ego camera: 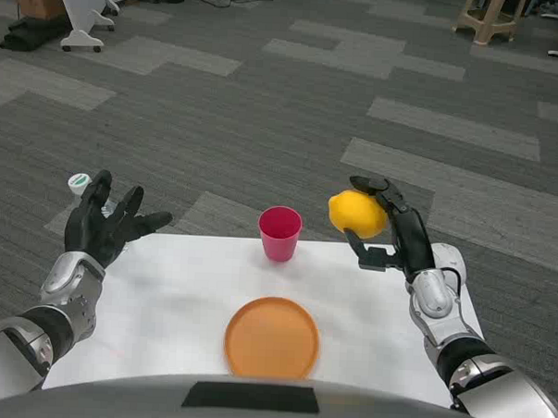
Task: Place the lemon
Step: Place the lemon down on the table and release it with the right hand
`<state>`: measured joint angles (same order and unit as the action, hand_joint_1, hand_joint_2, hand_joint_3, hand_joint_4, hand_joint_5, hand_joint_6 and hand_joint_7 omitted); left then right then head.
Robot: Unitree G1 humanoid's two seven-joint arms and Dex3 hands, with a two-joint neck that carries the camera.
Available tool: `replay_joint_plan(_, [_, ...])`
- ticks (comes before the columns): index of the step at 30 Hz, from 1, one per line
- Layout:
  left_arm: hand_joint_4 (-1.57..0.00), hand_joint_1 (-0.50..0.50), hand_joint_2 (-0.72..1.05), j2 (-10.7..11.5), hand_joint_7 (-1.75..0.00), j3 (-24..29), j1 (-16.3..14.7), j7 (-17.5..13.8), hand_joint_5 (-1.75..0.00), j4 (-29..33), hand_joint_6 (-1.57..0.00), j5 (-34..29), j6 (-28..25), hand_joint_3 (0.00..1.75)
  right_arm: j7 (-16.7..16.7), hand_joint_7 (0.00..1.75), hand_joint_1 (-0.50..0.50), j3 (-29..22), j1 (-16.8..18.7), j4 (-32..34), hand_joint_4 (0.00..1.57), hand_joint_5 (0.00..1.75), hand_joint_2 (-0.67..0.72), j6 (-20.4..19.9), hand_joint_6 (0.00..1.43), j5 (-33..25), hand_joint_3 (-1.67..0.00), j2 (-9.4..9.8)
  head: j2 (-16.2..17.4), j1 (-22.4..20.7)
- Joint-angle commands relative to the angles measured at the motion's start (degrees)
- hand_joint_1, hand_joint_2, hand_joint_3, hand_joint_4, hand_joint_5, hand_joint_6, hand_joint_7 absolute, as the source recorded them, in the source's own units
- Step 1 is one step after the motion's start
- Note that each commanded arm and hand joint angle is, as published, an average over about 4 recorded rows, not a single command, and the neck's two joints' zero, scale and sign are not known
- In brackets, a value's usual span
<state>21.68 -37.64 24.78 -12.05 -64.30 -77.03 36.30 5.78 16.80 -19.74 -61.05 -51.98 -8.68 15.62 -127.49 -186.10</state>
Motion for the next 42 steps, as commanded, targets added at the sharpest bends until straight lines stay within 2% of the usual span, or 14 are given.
replay_joint_plan(1, [0.00, 0.50, 1.05, 1.3, 0.00, 0.7, -0.3, -0.1, 0.00, 0.8, 0.00, 0.3, 0.5, 0.09, 0.8, 0.63, -0.17, 0.0, -0.9, -0.1, 0.26, 1.55, -0.60, -0.3, 0.17, -0.7, -1.27, 0.20, -0.1, -0.7])
replay_joint_plan(18, [0.00, 0.50, 1.05, 1.3, 0.00, 0.8, -0.3, -0.1, 0.00, 0.8, 0.00, 0.3, 0.5, 0.09, 0.8, 0.63, -0.17, -0.3, -0.6, -0.1, 0.26, 1.55, -0.60, -0.3, 0.17, -0.7, -1.27, 0.20, 0.0, -0.5])
replay_joint_plan(31, [0.00, 0.50, 1.05, 1.3, 0.00, 0.8, -0.3, -0.1, 0.00, 0.8, 0.00, 0.3, 0.5, 0.09, 0.8, 0.63, -0.17, -0.7, 0.8, 0.1, 0.23, 1.55, -0.60, -0.3, 0.17, -1.0, -1.27, 0.57, 2.0, -0.4])
replay_joint_plan(35, [0.00, 0.50, 1.05, 1.3, 0.00, 0.8, -0.3, -0.1, 0.00, 0.8, 0.00, 0.3, 0.5, 0.09, 0.8, 0.63, -0.17, -0.8, 1.1, -0.1, 0.22, 1.55, -0.60, -0.3, 0.17, -1.0, -1.27, 0.66, 4.4, 0.6])
replay_joint_plan(37, [0.00, 0.50, 1.05, 1.3, 0.00, 0.8, -0.3, -0.1, 0.00, 0.8, 0.00, 0.3, 0.5, 0.09, 0.8, 0.63, -0.17, -0.8, 1.3, -0.2, 0.21, 1.55, -0.60, -0.3, 0.17, -1.0, -1.27, 0.73, 4.0, 0.5])
replay_joint_plan(41, [0.00, 0.50, 1.05, 1.3, 0.00, 0.8, -0.3, -0.1, 0.00, 0.8, 0.00, 0.3, 0.5, 0.09, 0.7, 0.63, -0.17, -0.9, 2.2, -0.1, 0.20, 1.55, -0.60, -0.3, 0.17, -1.0, -1.27, 0.88, 6.8, 2.5])
replay_joint_plan(42, [0.00, 0.50, 1.05, 1.3, 0.00, 0.8, -0.3, -0.1, 0.00, 0.8, 0.00, 0.3, 0.5, 0.09, 0.7, 0.63, -0.17, -0.9, 2.4, -0.1, 0.20, 1.55, -0.60, -0.3, 0.17, -1.0, -1.27, 0.90, 6.6, 2.4])
